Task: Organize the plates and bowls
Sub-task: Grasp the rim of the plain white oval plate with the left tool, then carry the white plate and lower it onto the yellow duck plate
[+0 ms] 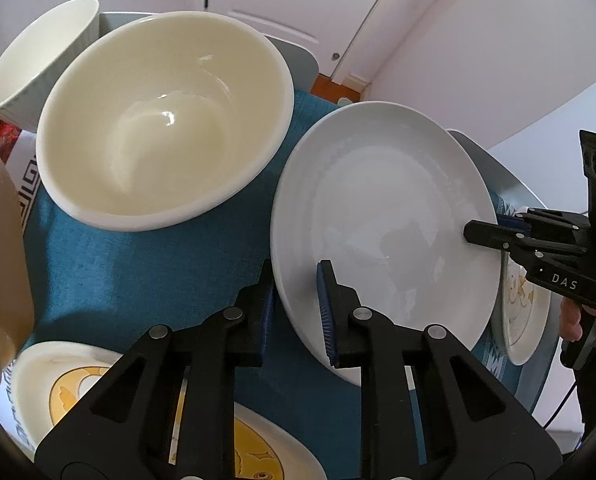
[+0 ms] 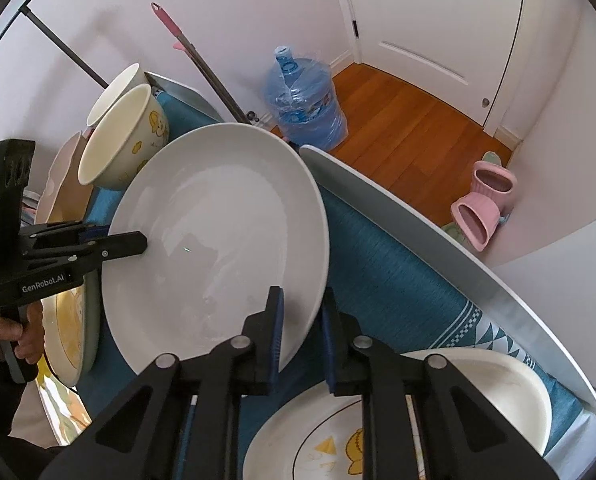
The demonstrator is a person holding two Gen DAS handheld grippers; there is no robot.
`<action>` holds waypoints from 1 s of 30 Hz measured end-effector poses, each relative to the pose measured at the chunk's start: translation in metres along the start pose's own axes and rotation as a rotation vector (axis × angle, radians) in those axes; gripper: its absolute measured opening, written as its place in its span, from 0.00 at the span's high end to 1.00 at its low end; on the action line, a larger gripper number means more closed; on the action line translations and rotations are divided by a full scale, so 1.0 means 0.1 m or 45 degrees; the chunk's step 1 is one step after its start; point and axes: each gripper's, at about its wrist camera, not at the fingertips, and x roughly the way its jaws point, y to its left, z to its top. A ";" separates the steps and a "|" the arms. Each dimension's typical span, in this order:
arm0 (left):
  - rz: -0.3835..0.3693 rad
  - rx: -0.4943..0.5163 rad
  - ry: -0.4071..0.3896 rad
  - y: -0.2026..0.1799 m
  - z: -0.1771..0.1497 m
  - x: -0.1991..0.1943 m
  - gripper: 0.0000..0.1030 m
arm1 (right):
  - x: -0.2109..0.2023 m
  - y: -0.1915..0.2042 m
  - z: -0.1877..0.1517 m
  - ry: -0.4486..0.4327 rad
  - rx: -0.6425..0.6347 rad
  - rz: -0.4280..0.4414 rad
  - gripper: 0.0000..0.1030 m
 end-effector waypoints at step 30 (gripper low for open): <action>0.006 0.118 -0.104 -0.03 -0.20 -0.95 0.83 | -0.69 0.56 -0.24 -0.138 0.101 0.023 0.84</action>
